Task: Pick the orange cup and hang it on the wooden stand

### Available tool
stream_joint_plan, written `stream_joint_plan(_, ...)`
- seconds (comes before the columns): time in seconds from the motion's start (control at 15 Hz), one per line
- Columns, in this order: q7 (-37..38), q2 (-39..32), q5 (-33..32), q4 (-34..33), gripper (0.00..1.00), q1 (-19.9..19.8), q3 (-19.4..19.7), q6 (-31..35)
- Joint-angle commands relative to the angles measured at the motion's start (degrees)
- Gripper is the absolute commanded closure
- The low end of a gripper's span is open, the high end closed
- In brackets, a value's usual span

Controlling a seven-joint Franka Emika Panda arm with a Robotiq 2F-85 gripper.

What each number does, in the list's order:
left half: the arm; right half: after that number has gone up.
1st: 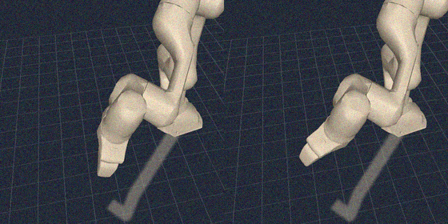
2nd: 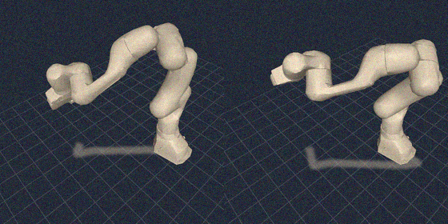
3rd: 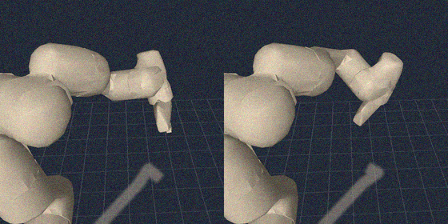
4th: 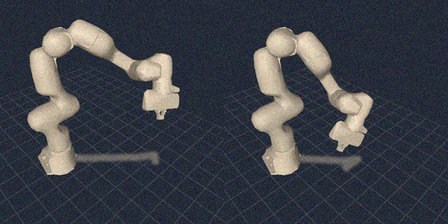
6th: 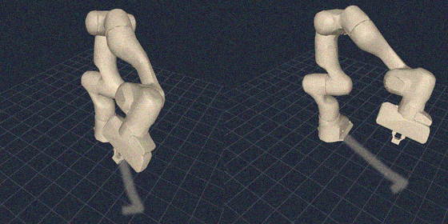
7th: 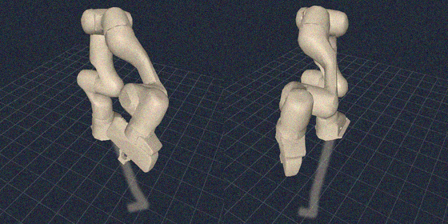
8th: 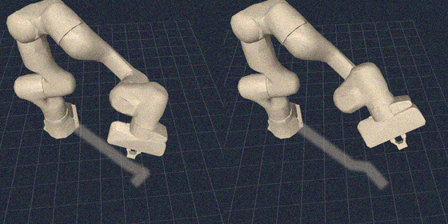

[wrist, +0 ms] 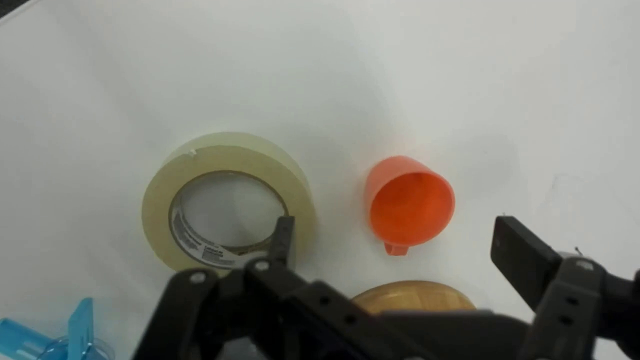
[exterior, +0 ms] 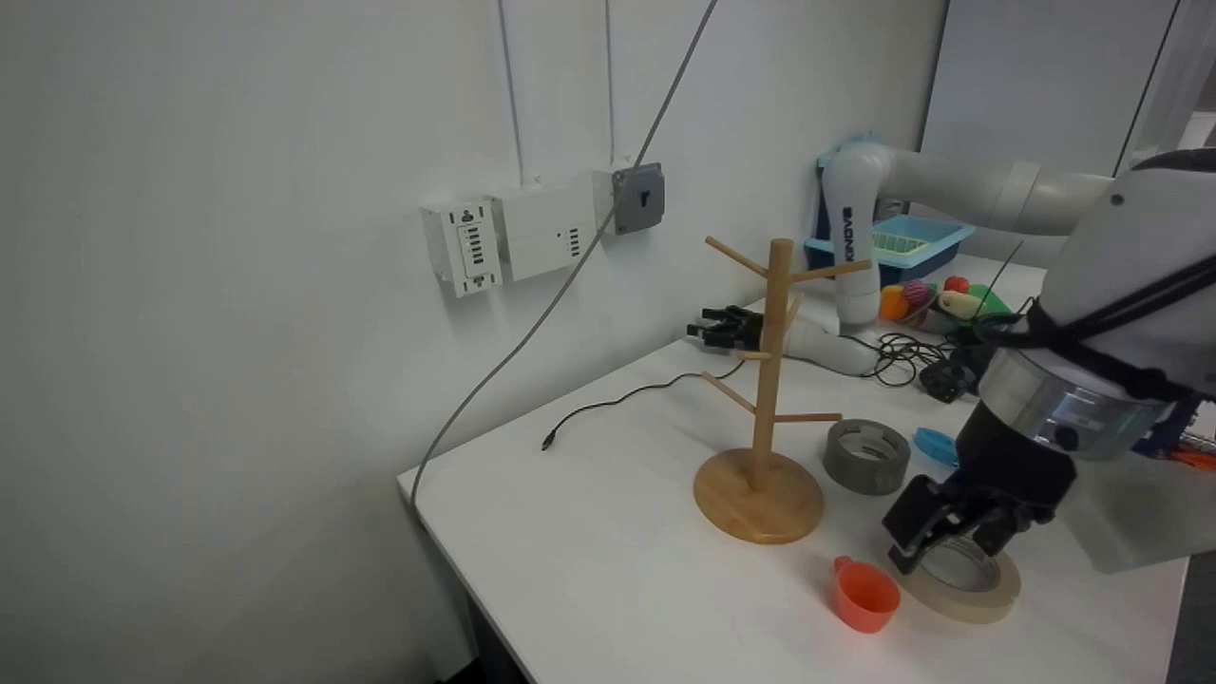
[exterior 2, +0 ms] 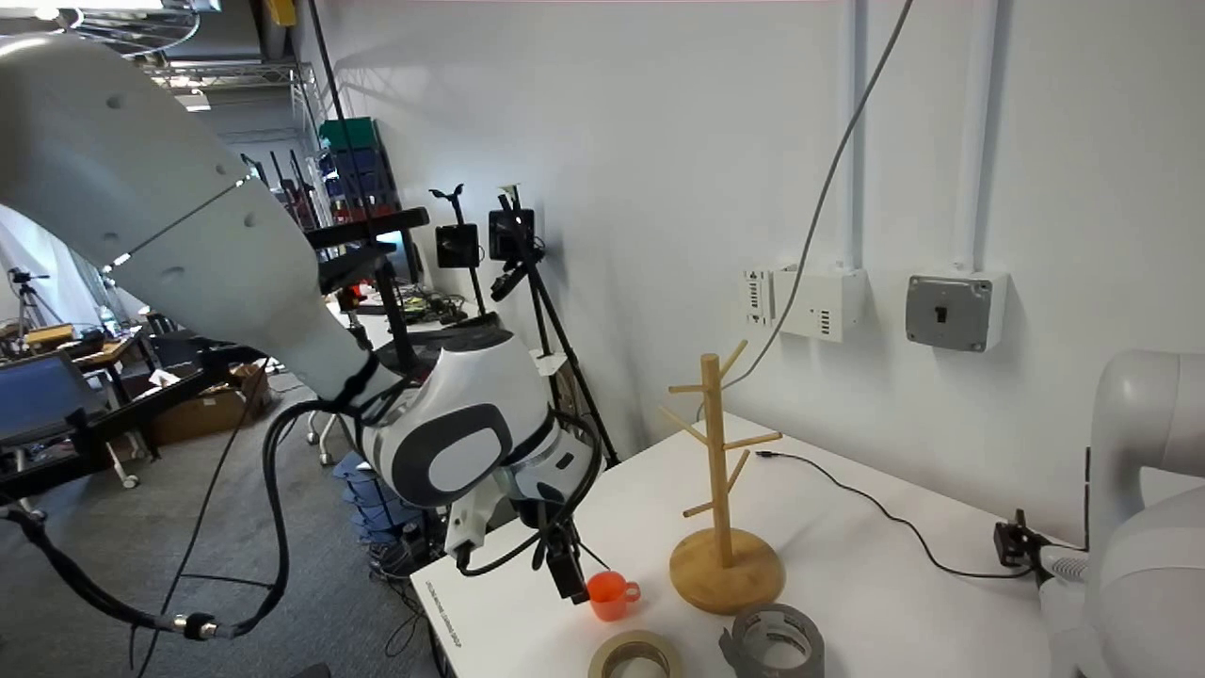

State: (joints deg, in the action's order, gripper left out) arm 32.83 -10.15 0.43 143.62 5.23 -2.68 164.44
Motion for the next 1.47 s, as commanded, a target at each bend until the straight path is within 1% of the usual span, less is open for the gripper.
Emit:
stream_joint_plan(0.0, 3.1, -4.3, -1.6, -3.4, 0.0, 3.7, 3.1, 1.9)
stream_joint_plan(0.07, 2.3, -4.9, -0.7, -4.1, 0.0, 4.0, 3.1, 1.2)
stream_joint_plan(0.13, 0.1, -2.5, 0.9, -2.1, 0.0, 3.3, 2.6, 0.0)
stream_joint_plan(0.33, 0.3, -4.0, 0.9, -3.3, 0.0, 4.2, 3.0, 0.0)
stream_joint_plan(0.67, 0.2, -4.2, 0.9, -3.5, 0.0, 4.2, 3.1, 0.0)
stream_joint_plan(0.73, 0.9, -4.4, -0.2, -3.5, 0.0, 4.7, 3.8, 0.8)
stream_joint_plan(0.8, 0.1, -4.6, 0.3, -3.6, 0.0, 4.5, 3.3, 0.8)
stream_joint_plan(1.2, 0.6, -8.0, -0.1, -5.6, 0.0, 6.4, 3.5, 3.1)
stream_joint_plan(1.4, 1.1, -10.0, -0.4, -7.1, 0.0, 8.0, 4.8, 4.3)
